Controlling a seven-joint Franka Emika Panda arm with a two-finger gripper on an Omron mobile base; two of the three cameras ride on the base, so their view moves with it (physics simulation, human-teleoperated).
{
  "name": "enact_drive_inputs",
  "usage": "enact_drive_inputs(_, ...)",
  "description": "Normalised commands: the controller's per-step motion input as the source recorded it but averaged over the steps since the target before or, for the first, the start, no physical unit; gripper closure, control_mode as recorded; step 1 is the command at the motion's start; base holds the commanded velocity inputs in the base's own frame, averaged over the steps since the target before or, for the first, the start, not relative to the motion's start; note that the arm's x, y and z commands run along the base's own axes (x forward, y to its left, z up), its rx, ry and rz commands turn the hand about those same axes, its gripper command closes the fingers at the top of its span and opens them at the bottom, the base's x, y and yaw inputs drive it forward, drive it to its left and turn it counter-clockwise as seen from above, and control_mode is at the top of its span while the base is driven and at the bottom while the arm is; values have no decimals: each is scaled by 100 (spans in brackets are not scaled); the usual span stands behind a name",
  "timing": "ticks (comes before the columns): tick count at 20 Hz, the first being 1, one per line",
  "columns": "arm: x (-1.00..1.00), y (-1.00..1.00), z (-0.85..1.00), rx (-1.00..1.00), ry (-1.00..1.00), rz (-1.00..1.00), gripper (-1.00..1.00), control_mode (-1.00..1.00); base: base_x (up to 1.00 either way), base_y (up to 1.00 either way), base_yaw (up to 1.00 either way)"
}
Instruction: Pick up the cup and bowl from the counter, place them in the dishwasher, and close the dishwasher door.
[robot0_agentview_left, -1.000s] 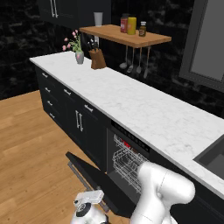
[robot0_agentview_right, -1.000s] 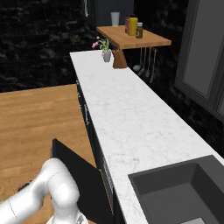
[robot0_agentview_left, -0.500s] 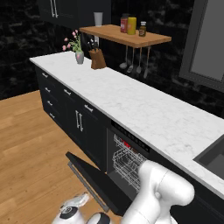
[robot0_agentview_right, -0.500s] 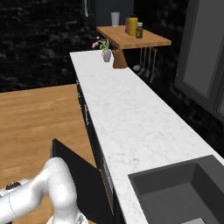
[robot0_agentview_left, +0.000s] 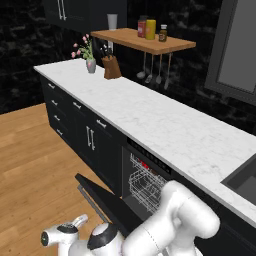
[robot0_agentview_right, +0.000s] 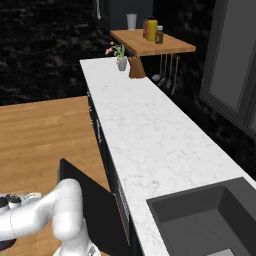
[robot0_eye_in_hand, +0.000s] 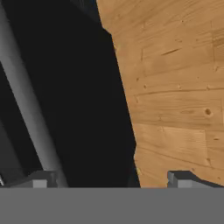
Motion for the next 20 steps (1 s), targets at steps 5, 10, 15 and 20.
enact_drive_inputs(5, 78, 91, -100, -40, 55, -21, -100, -100, 0, 0, 0)
enact_drive_inputs(10, 38, 100, -100, -45, 43, -16, -100, -100, 0, 0, 0)
enact_drive_inputs(15, 24, 100, -100, -51, 38, -7, -100, -100, 0, 0, 0)
enact_drive_inputs(20, 21, 100, -100, -63, 27, 0, -100, -100, 0, 0, 0)
